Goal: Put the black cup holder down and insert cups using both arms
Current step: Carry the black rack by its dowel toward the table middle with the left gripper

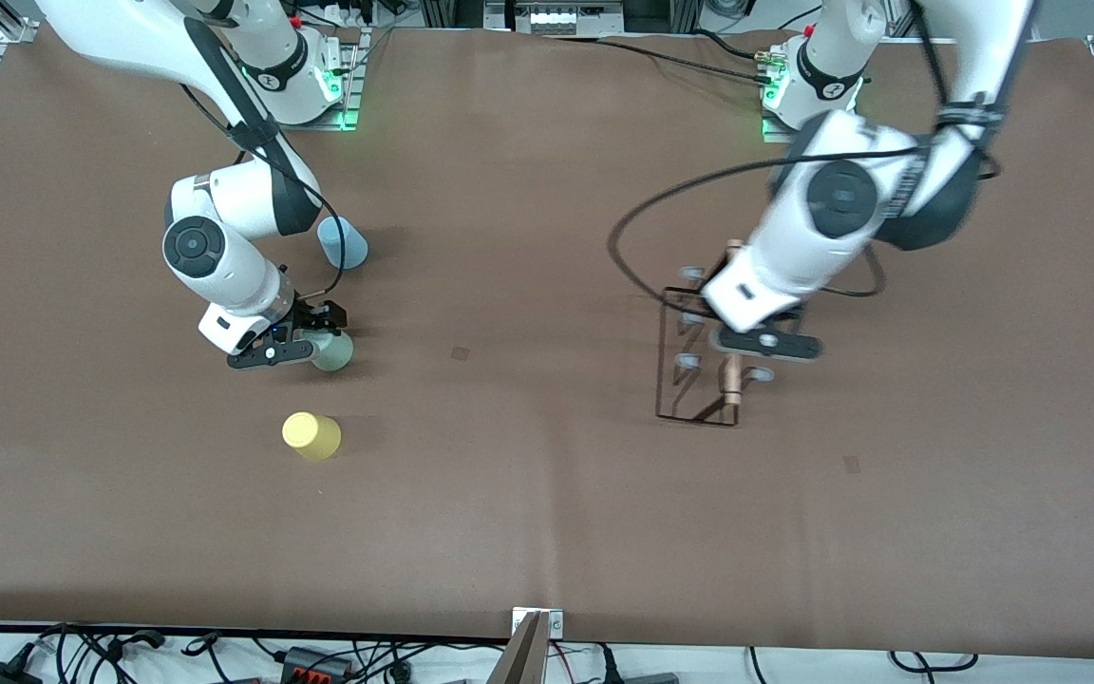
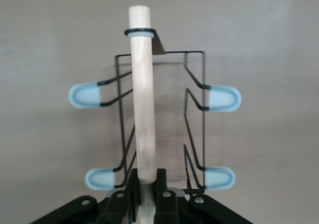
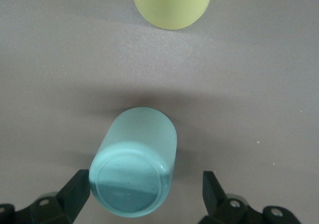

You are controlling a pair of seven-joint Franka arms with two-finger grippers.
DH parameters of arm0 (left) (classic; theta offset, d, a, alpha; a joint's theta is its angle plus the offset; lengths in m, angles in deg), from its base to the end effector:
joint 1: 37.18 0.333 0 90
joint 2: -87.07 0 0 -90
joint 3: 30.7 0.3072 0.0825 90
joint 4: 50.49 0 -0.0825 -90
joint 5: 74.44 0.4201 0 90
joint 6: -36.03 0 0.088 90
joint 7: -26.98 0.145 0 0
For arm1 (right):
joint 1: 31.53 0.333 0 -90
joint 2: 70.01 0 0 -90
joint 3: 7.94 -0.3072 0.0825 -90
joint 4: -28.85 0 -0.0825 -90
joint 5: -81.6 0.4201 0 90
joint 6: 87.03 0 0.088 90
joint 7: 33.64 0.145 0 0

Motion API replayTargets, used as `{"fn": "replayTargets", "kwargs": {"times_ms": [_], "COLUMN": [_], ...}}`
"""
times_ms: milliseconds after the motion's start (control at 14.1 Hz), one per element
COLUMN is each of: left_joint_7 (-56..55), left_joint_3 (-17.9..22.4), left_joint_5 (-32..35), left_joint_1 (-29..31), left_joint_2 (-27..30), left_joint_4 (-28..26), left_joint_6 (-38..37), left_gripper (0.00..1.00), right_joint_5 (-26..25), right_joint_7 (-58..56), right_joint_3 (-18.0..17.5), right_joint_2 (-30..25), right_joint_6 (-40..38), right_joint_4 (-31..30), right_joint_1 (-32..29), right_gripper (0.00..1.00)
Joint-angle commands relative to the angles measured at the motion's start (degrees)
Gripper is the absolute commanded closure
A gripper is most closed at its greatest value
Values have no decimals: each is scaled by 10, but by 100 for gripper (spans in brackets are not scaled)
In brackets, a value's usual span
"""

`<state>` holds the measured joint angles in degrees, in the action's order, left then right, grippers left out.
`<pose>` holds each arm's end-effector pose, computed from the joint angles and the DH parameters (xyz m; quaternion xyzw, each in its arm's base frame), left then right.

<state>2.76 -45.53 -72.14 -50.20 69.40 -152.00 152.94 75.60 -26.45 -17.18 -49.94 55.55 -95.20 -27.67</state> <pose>0.5896 -0.2993 0.3257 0.9990 -0.0357 -0.0223 0.0127 0.5653 0.1338 0.1565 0.9960 0.0889 -0.0094 0.0055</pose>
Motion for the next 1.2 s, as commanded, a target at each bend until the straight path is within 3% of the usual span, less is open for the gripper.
{"fn": "replayTargets", "kwargs": {"times_ms": [0,212,1133], "left_joint_7": [-94,-135,-178], "left_joint_3": [4,5,4], "left_joint_5": [11,11,10], "left_joint_1": [-52,-90,-170], "left_joint_2": [-47,-72,-129], "left_joint_4": [76,104,129], "left_joint_6": [-12,-12,-10], "left_gripper": [99,99,99], "right_joint_5": [-9,-7,-8], "right_joint_7": [15,20,68], "right_joint_3": [-5,-5,-6], "right_joint_2": [3,4,14], "right_joint_6": [12,12,18], "right_joint_4": [-5,-4,-1], "right_joint_1": [-3,-2,6], "right_gripper": [0,0,0]}}
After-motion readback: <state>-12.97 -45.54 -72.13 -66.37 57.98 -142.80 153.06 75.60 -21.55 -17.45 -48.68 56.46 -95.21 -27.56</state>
